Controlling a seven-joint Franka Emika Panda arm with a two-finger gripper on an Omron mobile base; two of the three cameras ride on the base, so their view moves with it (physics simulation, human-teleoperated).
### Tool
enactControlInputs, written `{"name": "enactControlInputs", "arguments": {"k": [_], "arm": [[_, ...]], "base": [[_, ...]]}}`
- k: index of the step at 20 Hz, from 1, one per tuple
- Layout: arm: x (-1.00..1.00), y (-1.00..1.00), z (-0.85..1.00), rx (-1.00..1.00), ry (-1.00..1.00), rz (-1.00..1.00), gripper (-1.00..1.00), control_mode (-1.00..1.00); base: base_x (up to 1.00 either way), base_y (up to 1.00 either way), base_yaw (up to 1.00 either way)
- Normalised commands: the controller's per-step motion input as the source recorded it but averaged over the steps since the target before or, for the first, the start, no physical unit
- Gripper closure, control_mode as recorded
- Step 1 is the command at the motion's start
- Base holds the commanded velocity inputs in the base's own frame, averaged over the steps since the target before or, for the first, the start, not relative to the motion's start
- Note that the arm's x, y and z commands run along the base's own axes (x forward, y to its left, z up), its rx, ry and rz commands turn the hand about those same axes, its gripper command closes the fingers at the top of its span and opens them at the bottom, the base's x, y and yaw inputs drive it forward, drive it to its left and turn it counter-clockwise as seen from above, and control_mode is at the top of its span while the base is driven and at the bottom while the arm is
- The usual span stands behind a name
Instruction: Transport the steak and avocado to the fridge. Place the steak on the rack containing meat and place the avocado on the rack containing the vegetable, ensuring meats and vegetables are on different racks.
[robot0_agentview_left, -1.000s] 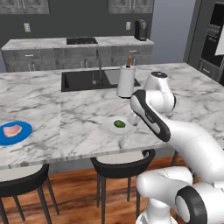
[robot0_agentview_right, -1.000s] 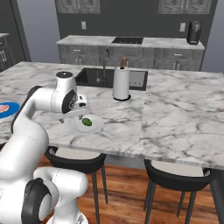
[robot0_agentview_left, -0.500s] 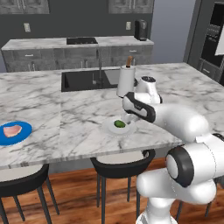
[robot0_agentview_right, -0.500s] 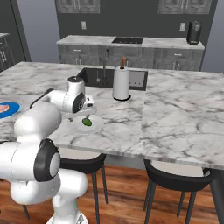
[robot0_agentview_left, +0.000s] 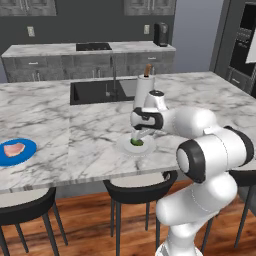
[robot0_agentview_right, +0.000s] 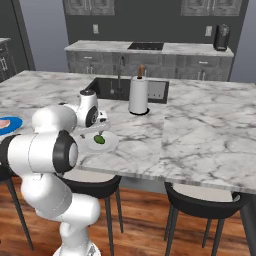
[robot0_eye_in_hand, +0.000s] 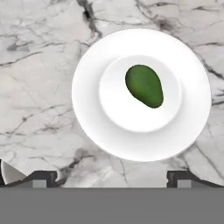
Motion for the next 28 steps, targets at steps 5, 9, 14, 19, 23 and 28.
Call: {"name": "enactControlInputs", "arguments": {"k": [5,9,14,19,23,28], "arm": [[0.32,0.0,-0.31,0.0,0.04,0.01,-1.0,-1.0],[0.17,0.0,-0.17,0.0,0.0,0.02,-1.0,-1.0],[0.19,0.0,-0.3,0.0,0.0,0.03,-1.0,-1.0],[0.12,0.0,-0.2,0.0,0.0,0.02,-1.0,-1.0],[0.28,0.0,-0.21,0.0,0.0,0.01,-1.0,-1.0],[0.3,0.0,-0.25,0.0,0.0,0.01,-1.0,-1.0]], "base": [[0.0,0.0,0.0],[0.0,0.0,0.0],[0.0,0.0,0.0],[0.0,0.0,0.0],[0.0,0.0,0.0],[0.0,0.0,0.0]]}}
